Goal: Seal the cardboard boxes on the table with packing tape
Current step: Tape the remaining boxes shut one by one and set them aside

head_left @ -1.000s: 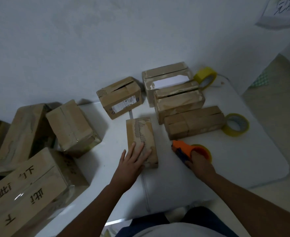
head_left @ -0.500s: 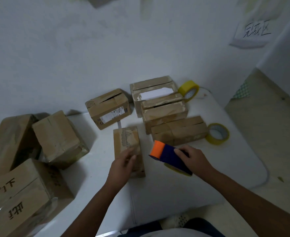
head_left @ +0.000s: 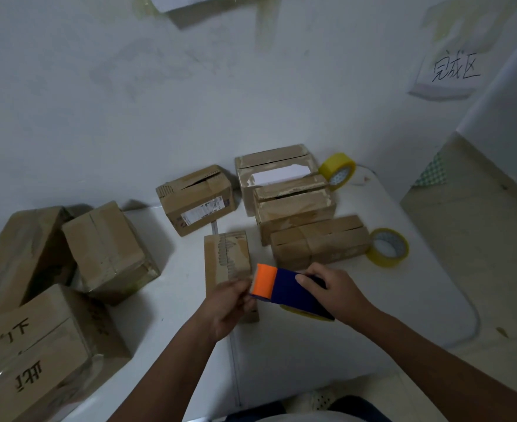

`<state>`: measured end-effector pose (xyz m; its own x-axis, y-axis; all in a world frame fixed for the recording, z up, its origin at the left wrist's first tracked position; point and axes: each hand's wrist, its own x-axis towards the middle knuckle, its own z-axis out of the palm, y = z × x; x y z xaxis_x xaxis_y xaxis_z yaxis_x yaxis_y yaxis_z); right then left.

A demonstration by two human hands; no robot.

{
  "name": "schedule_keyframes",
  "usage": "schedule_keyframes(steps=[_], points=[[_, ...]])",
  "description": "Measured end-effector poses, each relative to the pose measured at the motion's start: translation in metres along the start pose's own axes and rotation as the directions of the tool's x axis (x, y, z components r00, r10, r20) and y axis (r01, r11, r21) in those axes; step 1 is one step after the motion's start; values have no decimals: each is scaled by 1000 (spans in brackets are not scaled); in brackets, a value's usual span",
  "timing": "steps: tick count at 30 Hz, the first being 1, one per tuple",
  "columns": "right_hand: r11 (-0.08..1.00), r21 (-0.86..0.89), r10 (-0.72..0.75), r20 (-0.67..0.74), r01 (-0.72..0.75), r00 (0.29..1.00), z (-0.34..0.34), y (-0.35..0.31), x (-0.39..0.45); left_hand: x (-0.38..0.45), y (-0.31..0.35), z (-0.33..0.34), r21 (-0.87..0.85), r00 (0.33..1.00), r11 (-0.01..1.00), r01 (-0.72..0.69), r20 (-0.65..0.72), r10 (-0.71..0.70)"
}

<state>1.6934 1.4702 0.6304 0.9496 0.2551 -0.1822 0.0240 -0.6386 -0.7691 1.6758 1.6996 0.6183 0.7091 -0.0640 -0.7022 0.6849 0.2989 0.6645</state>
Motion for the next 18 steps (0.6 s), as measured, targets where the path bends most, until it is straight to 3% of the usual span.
schedule_keyframes(steps=[8,18], points=[[999,-28,17,-17,-17,1000,3,-9,5,-8,-2,0,99,990,989,-108,-83,116],[954,-282,-76,93,99,993,4,-23,18,-24,-7,-22,27,953,975,-223,-205,223]])
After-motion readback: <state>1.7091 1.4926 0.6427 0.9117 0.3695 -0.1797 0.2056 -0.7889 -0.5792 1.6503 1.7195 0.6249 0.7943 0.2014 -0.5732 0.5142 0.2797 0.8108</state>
